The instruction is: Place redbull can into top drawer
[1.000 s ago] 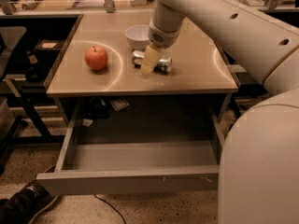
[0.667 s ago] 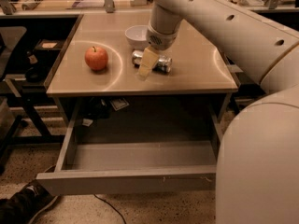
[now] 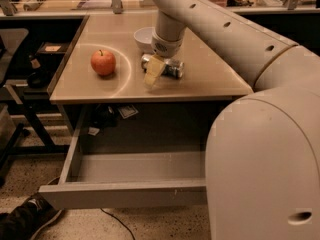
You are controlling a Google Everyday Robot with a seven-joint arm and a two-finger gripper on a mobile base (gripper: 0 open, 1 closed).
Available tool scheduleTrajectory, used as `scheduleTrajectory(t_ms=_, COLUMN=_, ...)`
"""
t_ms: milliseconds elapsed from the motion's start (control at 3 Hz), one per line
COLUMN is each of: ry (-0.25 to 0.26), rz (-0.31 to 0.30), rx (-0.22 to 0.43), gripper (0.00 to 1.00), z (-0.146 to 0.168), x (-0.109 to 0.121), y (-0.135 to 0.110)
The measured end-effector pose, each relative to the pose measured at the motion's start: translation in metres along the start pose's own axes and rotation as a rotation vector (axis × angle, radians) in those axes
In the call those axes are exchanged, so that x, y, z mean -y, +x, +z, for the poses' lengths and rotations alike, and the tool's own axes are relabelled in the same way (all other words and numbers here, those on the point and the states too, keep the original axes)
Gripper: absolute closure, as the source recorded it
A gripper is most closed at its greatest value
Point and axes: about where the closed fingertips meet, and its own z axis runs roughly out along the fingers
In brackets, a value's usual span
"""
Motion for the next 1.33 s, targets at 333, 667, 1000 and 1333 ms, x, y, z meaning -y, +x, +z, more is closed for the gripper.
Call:
scheduleTrajectory(t_ms=333, ry=-0.001, rz=0.000, rx=0.000, gripper=0.00, z=0.0005, x=0.0000, y=0.0000)
scheduleTrajectory(t_ms=667, ry=-0.001, rz=0.000, rx=0.000, gripper=0.18, z=0.0005, x=0.0000, y=0.0000)
scheduleTrajectory(t_ms=1000, ry=-0.001, rz=0.000, rx=0.000, gripper=0.41, z=0.0005, x=0.0000, y=0.0000)
scheduleTrajectory(t_ms=1333, ry=-0.001, rz=0.000, rx=0.000, gripper=0.65, z=0.0006, x=0.0000, y=0.0000)
